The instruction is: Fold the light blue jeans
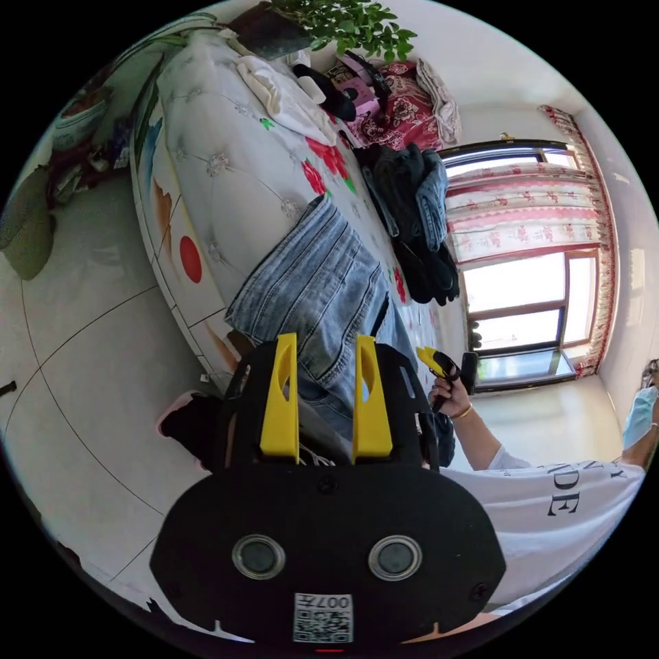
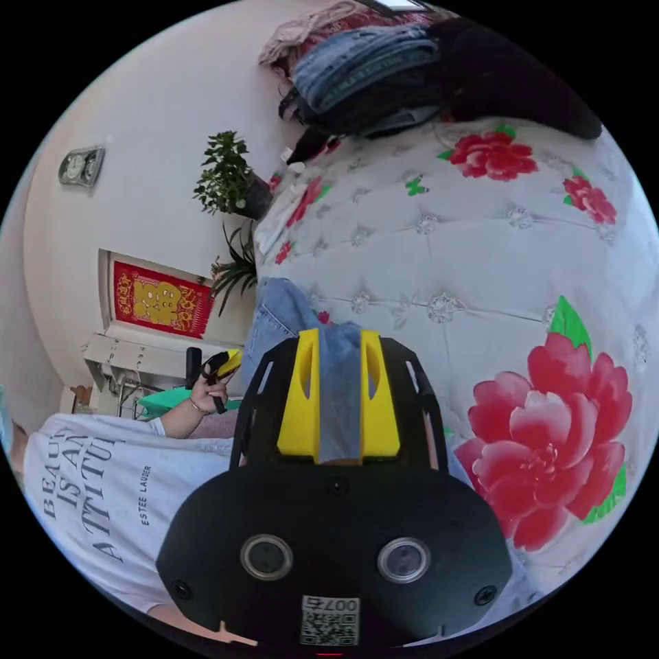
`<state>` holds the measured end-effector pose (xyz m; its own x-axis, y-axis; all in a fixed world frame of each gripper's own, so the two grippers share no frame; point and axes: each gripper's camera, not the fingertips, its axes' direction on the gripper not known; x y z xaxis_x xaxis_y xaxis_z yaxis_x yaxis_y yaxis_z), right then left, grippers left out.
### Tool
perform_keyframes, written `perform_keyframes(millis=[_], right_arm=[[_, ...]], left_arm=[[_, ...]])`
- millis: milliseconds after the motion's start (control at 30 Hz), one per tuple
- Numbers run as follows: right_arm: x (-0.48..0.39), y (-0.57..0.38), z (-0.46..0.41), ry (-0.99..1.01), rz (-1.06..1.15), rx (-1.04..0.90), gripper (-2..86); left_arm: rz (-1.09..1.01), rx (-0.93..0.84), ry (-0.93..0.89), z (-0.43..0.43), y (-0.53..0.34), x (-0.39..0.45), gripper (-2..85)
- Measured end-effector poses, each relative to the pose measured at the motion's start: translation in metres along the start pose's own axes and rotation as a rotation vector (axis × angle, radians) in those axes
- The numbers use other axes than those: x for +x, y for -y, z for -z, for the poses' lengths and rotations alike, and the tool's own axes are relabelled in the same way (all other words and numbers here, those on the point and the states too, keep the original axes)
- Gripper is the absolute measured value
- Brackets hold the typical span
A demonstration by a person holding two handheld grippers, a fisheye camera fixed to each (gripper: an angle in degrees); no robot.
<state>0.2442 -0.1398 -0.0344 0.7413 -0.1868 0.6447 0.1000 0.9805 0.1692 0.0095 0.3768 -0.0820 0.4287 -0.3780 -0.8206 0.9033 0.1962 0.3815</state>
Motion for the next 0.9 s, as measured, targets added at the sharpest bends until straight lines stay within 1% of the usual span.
perform_keyframes(millis=[67, 133, 200, 233, 267, 300, 367, 467, 500, 533, 633, 700, 733, 767, 800, 867, 900], right_arm=[[0.012, 0.021, -0.036, 0.034, -0.050, -0.112, 3.3], [0.014, 0.031, -0.047, 0.080, -0.067, -0.142, 1.6], [0.017, 0.038, -0.034, 0.026, -0.061, -0.083, 0.6], [0.027, 0.041, -0.018, 0.039, -0.077, -0.035, 0.3], [0.039, 0.043, -0.002, 0.082, -0.098, 0.008, 0.1], [0.043, 0.044, 0.004, 0.084, -0.103, 0.029, 0.1], [0.053, 0.050, 0.025, 0.039, -0.135, 0.106, 0.1], [0.066, 0.051, 0.039, 0.038, -0.202, 0.194, 0.7], [0.067, 0.048, 0.043, 0.035, -0.200, 0.226, 1.0], [0.067, 0.039, 0.055, 0.059, -0.190, 0.280, 1.6], [0.069, -0.008, 0.091, 0.135, -0.203, 0.408, 3.2], [0.066, -0.055, 0.114, 0.104, -0.208, 0.469, 4.0], [0.065, -0.094, 0.127, 0.054, -0.231, 0.502, 4.5], [0.067, -0.137, 0.139, 0.007, -0.273, 0.525, 5.0], [0.068, -0.159, 0.145, -0.021, -0.302, 0.540, 5.2], [0.073, -0.255, 0.165, -0.114, -0.455, 0.628, 6.1], [0.074, -0.279, 0.169, -0.137, -0.495, 0.653, 6.3]], left_arm=[[0.042, -0.020, 0.077, -0.005, 0.003, 0.000, 5.6], [0.016, -0.029, 0.086, -0.006, 0.005, 0.007, 3.0], [-0.056, -0.047, 0.164, -0.002, 0.014, 0.027, 0.4], [-0.074, -0.045, 0.172, -0.002, 0.016, 0.032, 0.2], [-0.106, -0.026, 0.165, 0.000, 0.024, 0.041, -0.3], [-0.133, -0.004, 0.132, 0.000, 0.035, 0.050, -0.5], [-0.183, 0.008, 0.102, -0.010, 0.056, 0.070, -0.7], [-0.255, -0.053, 0.183, -0.046, 0.087, 0.092, -0.7], [-0.269, -0.102, 0.220, -0.060, 0.093, 0.094, -0.7], [-0.280, -0.112, 0.227, -0.064, 0.094, 0.094, -0.7], [-0.244, -0.099, 0.172, -0.049, 0.091, 0.098, -0.7], [-0.277, -0.032, 0.044, -0.012, 0.080, 0.111, -0.8], [-0.299, -0.032, 0.043, -0.006, 0.077, 0.116, -0.8], [-0.349, -0.058, 0.107, -0.001, 0.071, 0.123, -0.8], [-0.389, -0.119, 0.228, -0.008, 0.067, 0.124, -0.7], [-0.410, -0.225, 0.356, -0.032, 0.062, 0.108, -0.6], [-0.349, -0.225, 0.334, -0.038, 0.064, 0.095, -0.5]])
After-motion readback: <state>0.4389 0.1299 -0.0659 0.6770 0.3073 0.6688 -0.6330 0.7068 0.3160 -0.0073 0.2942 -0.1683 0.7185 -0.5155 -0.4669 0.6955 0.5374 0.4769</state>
